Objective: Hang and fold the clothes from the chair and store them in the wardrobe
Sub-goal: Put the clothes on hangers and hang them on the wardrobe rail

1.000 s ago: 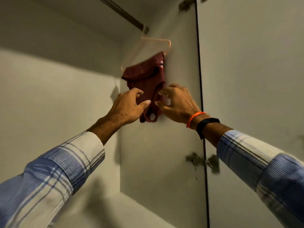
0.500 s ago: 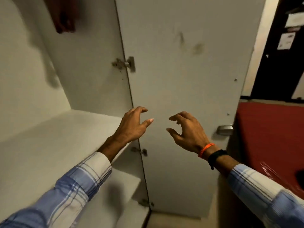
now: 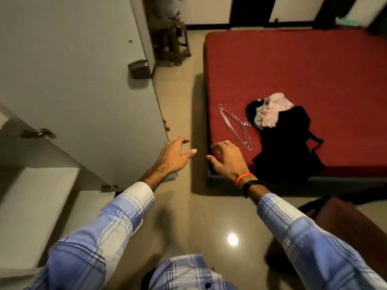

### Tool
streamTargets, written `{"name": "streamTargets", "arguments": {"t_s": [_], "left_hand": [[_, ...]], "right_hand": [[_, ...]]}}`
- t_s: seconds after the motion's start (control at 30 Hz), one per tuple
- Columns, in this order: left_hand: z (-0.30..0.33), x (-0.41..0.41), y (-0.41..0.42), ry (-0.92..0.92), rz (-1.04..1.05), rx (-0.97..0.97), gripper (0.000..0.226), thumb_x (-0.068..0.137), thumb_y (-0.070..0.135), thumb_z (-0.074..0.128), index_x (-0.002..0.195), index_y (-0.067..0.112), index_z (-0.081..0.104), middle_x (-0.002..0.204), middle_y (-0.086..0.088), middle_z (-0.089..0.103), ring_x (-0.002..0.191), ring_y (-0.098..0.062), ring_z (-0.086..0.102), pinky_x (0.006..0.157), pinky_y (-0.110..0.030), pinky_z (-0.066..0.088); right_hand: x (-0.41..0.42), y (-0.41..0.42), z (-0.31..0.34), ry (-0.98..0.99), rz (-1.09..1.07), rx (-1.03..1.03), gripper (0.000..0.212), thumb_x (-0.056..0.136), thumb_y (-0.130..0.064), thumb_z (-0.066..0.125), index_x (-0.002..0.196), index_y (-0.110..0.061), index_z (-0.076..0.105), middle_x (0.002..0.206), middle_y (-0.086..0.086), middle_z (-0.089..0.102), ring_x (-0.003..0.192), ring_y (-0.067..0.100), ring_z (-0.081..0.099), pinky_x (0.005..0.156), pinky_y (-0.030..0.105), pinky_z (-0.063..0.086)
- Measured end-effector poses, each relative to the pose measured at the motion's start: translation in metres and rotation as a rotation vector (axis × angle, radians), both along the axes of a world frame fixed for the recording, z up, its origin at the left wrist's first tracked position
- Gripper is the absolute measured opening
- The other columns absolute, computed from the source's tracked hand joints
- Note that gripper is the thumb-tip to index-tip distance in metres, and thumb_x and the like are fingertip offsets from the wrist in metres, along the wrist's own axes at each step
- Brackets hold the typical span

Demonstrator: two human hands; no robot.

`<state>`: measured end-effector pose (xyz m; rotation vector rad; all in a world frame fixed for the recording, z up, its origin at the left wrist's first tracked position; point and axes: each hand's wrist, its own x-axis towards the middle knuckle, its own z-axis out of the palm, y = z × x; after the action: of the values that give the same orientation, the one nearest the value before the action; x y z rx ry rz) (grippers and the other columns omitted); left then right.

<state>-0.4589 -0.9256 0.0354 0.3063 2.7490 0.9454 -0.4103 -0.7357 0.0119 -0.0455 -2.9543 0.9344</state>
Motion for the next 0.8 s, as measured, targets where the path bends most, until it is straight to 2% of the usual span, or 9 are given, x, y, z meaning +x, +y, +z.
{"name": "streamTargets", "arguments": {"t_s": [0.1, 0.23, 0.43, 0.57, 0.7, 0.8], "left_hand": [[-0.033, -0.01, 0.064, -0.066, -0.1, -0.009, 0.049, 0.089, 0.039, 0.067, 0.13, 0.015, 0.056, 0.133, -0.007, 0.058, 0.123, -0.024, 0.053, 0.103, -0.039, 0.044], [-0.069, -0.031, 0.134, -0.147, -0.218, -0.024, 0.047, 0.088, 0.035, 0.069, 0.128, 0.013, 0.057, 0.13, -0.008, 0.06, 0.119, -0.024, 0.056, 0.101, -0.033, 0.044], [-0.104, -0.08, 0.223, -0.262, -0.342, -0.007, 0.046, 0.089, 0.035, 0.069, 0.128, 0.013, 0.057, 0.131, -0.006, 0.06, 0.119, -0.021, 0.056, 0.102, -0.033, 0.045], [-0.116, -0.12, 0.272, -0.311, -0.397, -0.003, 0.046, 0.089, 0.034, 0.069, 0.127, 0.012, 0.058, 0.129, -0.005, 0.062, 0.118, -0.021, 0.059, 0.1, -0.031, 0.046], [-0.124, -0.154, 0.315, -0.357, -0.394, 0.001, 0.044, 0.09, 0.033, 0.069, 0.127, 0.011, 0.06, 0.125, -0.004, 0.064, 0.114, -0.017, 0.06, 0.091, -0.021, 0.042], [-0.133, -0.176, 0.345, -0.381, -0.389, -0.015, 0.042, 0.089, 0.035, 0.069, 0.124, 0.013, 0.061, 0.122, -0.003, 0.065, 0.112, -0.018, 0.061, 0.091, -0.022, 0.043]], "right_hand": [[0.014, 0.053, -0.028, -0.077, -0.135, -0.014, 0.039, 0.086, -0.032, 0.068, 0.117, -0.01, 0.063, 0.114, 0.01, 0.061, 0.103, 0.027, 0.057, 0.092, 0.038, 0.048], [0.017, 0.108, -0.058, -0.157, -0.276, -0.03, 0.042, 0.087, -0.035, 0.067, 0.121, -0.013, 0.061, 0.118, 0.007, 0.059, 0.107, 0.024, 0.058, 0.095, 0.037, 0.049], [-0.006, 0.181, -0.077, -0.231, -0.476, -0.074, 0.039, 0.088, -0.032, 0.067, 0.121, -0.013, 0.061, 0.117, 0.006, 0.059, 0.105, 0.021, 0.058, 0.092, 0.031, 0.047], [-0.036, 0.22, -0.083, -0.248, -0.547, -0.103, 0.038, 0.087, -0.03, 0.069, 0.12, -0.013, 0.063, 0.117, 0.005, 0.06, 0.101, 0.019, 0.06, 0.089, 0.028, 0.047], [-0.064, 0.257, -0.094, -0.255, -0.608, -0.134, 0.036, 0.087, -0.028, 0.069, 0.119, -0.012, 0.063, 0.115, 0.005, 0.06, 0.096, 0.018, 0.06, 0.087, 0.027, 0.047], [-0.085, 0.286, -0.106, -0.281, -0.624, -0.15, 0.035, 0.087, -0.027, 0.069, 0.118, -0.012, 0.064, 0.114, 0.004, 0.06, 0.095, 0.018, 0.06, 0.085, 0.024, 0.045]]}}
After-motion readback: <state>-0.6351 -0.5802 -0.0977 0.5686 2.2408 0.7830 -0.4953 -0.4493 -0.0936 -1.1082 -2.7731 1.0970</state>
